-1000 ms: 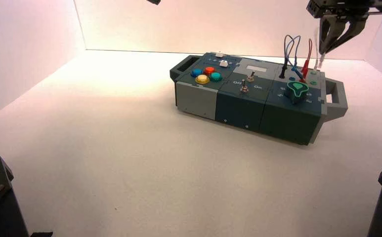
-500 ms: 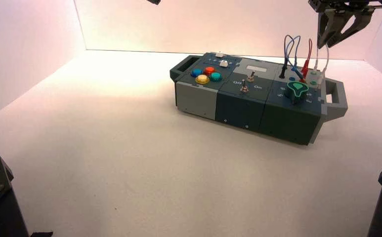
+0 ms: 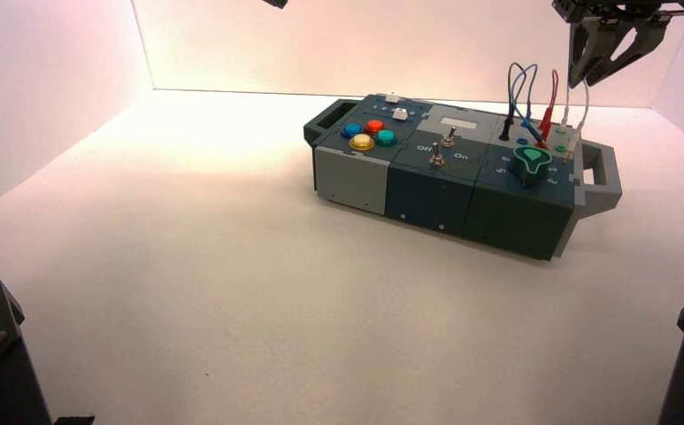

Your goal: Pull the white wire.

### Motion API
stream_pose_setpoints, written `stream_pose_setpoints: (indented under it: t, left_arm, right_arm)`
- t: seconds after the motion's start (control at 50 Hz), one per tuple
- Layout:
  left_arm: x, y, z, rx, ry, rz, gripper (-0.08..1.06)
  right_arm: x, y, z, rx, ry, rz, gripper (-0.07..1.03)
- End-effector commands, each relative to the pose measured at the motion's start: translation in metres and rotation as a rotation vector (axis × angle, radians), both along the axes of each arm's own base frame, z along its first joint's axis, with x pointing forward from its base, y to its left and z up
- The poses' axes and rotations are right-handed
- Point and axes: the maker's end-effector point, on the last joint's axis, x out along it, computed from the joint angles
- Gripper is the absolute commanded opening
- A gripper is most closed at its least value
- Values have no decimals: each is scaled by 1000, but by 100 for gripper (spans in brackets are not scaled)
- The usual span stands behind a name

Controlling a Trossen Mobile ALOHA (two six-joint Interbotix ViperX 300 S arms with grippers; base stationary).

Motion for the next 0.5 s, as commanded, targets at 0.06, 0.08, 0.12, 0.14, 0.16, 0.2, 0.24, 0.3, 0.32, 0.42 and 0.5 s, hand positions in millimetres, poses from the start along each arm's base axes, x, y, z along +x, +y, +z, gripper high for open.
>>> stream_pose_setpoints:
  t: [0.06,0.08,0.12,0.14,0.16,0.2,0.24,0.3,0.32,0.42,0.5]
  left_arm:
    - [2,-2,14,-17,-34,-1,13]
    - [3,-2,14,-18,-35,-1,13]
    - [3,-2,15,-18,-37,-2,13]
    - [3,-2,14,-18,-35,-1,13]
    - [3,-2,15,-17,-38,-3,13]
    - [3,-2,15,-18,-37,-2,13]
    - [3,-2,14,-16,-37,-3,13]
    - [3,-2,14,-16,-37,-3,13]
    - [3,-2,13,-15,-35,-3,13]
    - [2,-2,13,-14,-34,-3,13]
    - [2,-2,13,-14,-34,-3,13]
  right_arm:
    - [3,-1,14,-1,-43,0,32]
    - [4,-1,15,-1,-46,0,32]
    - [3,-1,16,-1,-48,-2,32]
    - [3,-1,16,-1,-49,1,32]
    - [4,-1,17,-1,-52,0,32]
    - [4,-1,18,-1,-55,-2,32]
    - [4,-1,19,-1,-58,1,32]
    - [4,-1,19,-1,-58,-2,32]
    - [4,-1,19,-1,-58,0,32]
    - [3,-1,18,-1,-55,0,32]
    - [3,-1,17,-1,-52,0,32]
